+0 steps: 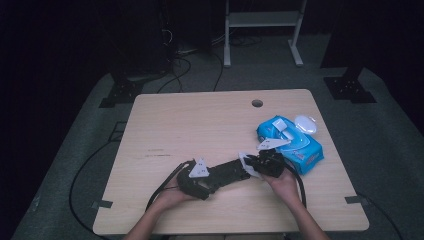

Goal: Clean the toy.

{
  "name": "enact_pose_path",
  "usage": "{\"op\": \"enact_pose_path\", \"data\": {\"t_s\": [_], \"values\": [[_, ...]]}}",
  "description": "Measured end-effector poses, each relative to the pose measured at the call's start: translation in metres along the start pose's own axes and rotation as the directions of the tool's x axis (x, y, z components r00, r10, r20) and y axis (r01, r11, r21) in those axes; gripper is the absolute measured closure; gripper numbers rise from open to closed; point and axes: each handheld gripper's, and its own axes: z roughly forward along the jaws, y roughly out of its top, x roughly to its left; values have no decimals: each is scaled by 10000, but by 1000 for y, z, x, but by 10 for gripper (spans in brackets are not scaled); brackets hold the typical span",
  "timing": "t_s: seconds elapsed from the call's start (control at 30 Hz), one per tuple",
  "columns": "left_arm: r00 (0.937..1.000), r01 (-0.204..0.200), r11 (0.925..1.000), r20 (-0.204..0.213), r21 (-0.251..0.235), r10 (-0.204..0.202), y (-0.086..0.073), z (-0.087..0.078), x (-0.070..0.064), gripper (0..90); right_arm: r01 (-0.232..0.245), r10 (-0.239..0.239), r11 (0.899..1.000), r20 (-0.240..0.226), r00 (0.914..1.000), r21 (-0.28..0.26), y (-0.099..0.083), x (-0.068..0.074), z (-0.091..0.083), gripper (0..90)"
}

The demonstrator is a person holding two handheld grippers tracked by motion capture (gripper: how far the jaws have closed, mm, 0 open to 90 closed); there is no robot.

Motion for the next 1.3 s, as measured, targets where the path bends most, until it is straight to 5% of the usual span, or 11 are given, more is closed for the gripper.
{"op": "enact_pose_path", "data": {"t_s": [0.1, 0.27, 0.47, 0.6, 0.8, 0.97, 1.3], "values": [[10000, 5, 10000, -44, 29, -5, 0, -1, 0, 248, 861, -860, 9961, -46, 9963, 211, 3, 13, 3, 810], [9997, 41, 10000, -242, -47, -42, -1, -3, 2, 261, -23, 32, 9992, -222, 9997, 405, -4, -3, -3, 810], [9998, 140, 9999, -170, -41, -140, -1, -4, 3, 261, 1092, -1065, 9924, -492, 9931, 564, 0, 17, -1, 809], [9997, 172, 9998, -149, -56, -172, -1, -4, 4, 262, 640, -599, 9944, -493, 9970, 846, -4, 6, 0, 809], [9995, 318, 9995, -21, -78, -318, -1, -4, 6, 261, 945, -885, 9915, -696, 9936, 892, -10, 15, -11, 809], [9981, 582, 9983, 233, -104, -579, -2, -6, 8, 260, 541, -449, 9939, -957, 9944, 961, -15, 9, -8, 808], [9856, 1409, 9898, 971, -215, -1382, -4, -9, 15, 230, 609, -525, 9938, -903, 9945, 926, -17, 9, -7, 809]]}}
